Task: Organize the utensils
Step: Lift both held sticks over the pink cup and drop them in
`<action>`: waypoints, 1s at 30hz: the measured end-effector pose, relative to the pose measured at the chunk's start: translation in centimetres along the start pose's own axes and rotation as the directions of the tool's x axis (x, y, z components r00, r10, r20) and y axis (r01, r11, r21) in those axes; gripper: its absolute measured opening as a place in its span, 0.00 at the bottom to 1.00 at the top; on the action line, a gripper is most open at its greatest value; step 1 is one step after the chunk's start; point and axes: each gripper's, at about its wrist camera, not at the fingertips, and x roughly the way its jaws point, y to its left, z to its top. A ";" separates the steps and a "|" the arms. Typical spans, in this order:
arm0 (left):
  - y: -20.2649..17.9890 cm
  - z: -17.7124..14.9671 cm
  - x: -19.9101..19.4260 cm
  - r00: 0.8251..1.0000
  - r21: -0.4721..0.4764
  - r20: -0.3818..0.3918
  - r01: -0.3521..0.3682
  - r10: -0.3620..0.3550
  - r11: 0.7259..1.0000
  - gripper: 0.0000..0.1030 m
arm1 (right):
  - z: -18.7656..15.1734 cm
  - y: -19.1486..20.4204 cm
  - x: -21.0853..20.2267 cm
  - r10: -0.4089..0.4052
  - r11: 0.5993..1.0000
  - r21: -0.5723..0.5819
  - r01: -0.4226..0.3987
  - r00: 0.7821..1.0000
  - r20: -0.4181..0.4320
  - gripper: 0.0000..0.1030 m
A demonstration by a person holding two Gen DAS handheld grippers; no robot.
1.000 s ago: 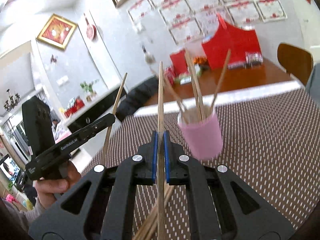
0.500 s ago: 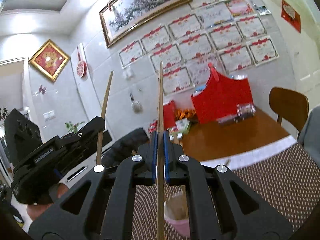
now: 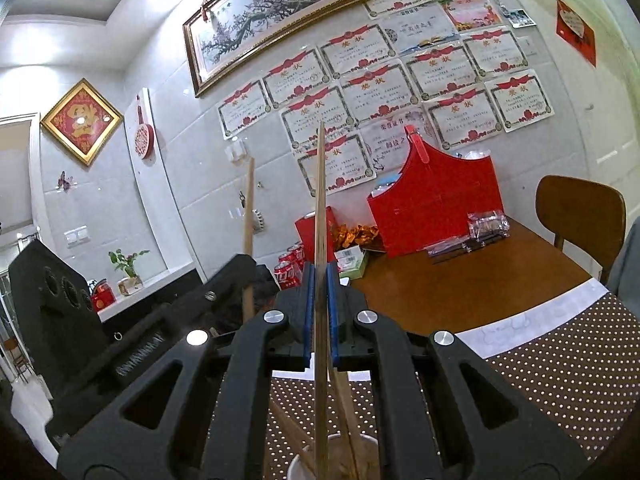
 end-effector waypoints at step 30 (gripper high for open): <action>0.2 -2.8 -2.6 0.997 0.065 -0.022 -0.079 0.080 0.995 0.60 | -2.0 -1.7 -2.1 -0.021 0.997 0.069 0.023 1.000 -0.016 0.83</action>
